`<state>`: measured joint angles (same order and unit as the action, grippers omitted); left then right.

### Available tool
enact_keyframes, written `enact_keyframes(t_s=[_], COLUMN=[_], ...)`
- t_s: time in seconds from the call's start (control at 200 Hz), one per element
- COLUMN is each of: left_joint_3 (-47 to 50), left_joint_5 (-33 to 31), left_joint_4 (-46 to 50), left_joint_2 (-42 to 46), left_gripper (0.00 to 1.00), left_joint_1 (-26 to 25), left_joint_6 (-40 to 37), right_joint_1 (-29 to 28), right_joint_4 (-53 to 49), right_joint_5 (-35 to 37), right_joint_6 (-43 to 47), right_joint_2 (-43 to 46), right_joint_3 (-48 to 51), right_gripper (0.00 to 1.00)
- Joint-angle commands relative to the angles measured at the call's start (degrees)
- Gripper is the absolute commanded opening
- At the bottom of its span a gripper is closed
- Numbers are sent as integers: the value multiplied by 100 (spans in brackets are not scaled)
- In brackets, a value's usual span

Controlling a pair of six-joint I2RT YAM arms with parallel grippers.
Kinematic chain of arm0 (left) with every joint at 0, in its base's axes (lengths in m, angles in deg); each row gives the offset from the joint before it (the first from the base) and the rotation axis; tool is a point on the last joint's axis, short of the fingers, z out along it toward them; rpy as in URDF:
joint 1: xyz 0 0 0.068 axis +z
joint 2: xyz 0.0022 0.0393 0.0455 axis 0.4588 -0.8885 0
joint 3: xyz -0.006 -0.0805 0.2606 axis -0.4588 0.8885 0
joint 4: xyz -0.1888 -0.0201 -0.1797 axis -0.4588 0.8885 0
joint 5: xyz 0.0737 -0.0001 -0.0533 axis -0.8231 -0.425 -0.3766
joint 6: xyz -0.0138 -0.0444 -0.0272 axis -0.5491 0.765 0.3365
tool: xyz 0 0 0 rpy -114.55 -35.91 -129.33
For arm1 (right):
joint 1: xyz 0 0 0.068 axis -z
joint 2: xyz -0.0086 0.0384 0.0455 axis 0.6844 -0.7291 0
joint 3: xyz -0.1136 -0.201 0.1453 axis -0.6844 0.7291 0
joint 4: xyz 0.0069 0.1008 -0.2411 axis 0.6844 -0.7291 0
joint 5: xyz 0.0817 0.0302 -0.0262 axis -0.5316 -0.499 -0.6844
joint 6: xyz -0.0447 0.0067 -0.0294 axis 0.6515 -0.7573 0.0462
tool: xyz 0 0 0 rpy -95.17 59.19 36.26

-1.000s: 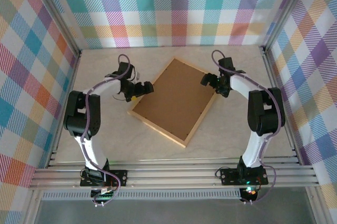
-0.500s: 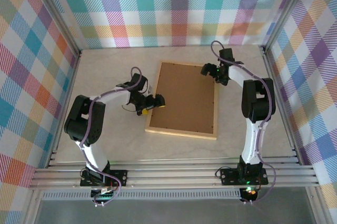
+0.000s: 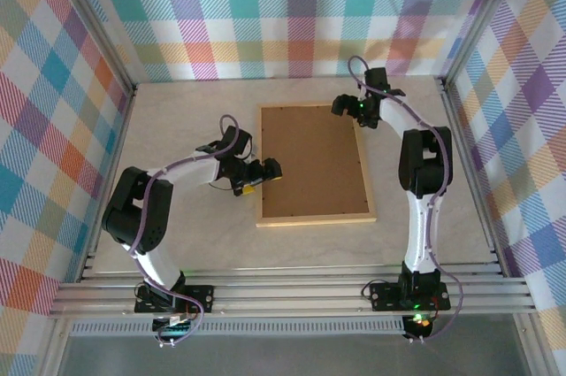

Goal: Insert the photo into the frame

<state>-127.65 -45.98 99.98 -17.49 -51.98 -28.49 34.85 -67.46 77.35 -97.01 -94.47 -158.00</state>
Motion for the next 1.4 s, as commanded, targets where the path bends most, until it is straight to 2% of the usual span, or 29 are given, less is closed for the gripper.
enact_keyframes(t_s=[0.0, 0.195, 0.28, 0.45, 0.64, 0.69, 0.91, 1.065, 1.31, 1.395], left_joint_3=[60, 119, 239, 628, 1035, 1163, 1589, 1747, 1874, 1927], left_joint_5=[-414, -384, -324, -17, 178, 194, 72, 5, 22, -28], left_joint_4=[-96, -307, -608, -1126, -1411, -1438, -1527, -1744, -1948, -1955], left_joint_2=[402, 461, 461, 459, 542, 609, 902, 982, 1113, 1176], left_gripper=[100, 100, 100, 100, 100, 100, 100, 100, 100, 100], left_joint_1=[208, 703, 922, 1318, 1583, 1645, 1803, 1816, 1812, 1809], left_joint_6=[113, 190, 307, 585, 638, 627, 577, 697, 816, 831], right_joint_1=[-76, -247, -462, -1126, -2093, -2388, -3637, -3908, -4448, -4604], right_joint_4=[-218, -548, -534, -639, -607, -634, -812, -593, 84, 320], right_joint_5=[-118, -1261, -1443, -1876, -2514, -2394, -1256, -1107, -18, 190], right_joint_6=[673, 1454, 1653, 1936, 2384, 2471, 3857, 4644, 5775, 5969], right_joint_2=[923, 2107, 2628, 3230, 3243, 3194, 2767, 2518, 2353, 2393], right_joint_3=[386, 1525, 2071, 2697, 2890, 2922, 3064, 3072, 3494, 3711], right_gripper=[99, 91, 91, 85, 84, 85, 84, 84, 82, 77])
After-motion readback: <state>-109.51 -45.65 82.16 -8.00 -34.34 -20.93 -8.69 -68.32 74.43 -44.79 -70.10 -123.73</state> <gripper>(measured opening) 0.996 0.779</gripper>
